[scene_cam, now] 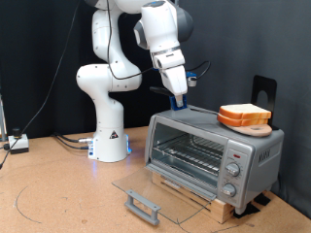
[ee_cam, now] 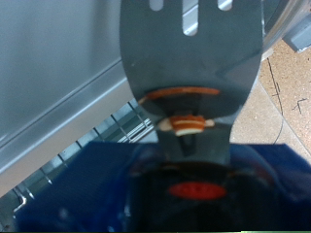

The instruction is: Make a piece of toast with the oven

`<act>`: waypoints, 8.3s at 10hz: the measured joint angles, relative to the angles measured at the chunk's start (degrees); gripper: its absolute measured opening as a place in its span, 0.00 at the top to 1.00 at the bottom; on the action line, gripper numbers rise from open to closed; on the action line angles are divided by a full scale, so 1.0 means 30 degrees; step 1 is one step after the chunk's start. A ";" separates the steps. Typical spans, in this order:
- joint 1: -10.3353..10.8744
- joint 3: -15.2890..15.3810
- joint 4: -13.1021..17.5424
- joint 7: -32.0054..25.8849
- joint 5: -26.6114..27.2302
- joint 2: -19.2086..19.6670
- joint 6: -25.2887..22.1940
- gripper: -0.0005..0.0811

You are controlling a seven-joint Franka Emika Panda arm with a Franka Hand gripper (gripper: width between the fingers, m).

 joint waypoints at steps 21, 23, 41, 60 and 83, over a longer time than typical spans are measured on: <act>-0.0036 0.0613 0.1009 0.0383 0.0224 0.1271 -0.0180 0.50; -0.0083 0.0600 0.0996 0.0386 0.0224 0.1317 -0.0340 0.50; -0.0079 0.3377 0.1307 0.3345 -0.0014 0.2665 0.1186 0.50; -0.0166 0.0894 0.2107 0.0760 0.2332 0.2207 0.0718 0.50; -0.0008 0.1120 0.2150 -0.2116 0.4524 0.3394 -0.1743 0.50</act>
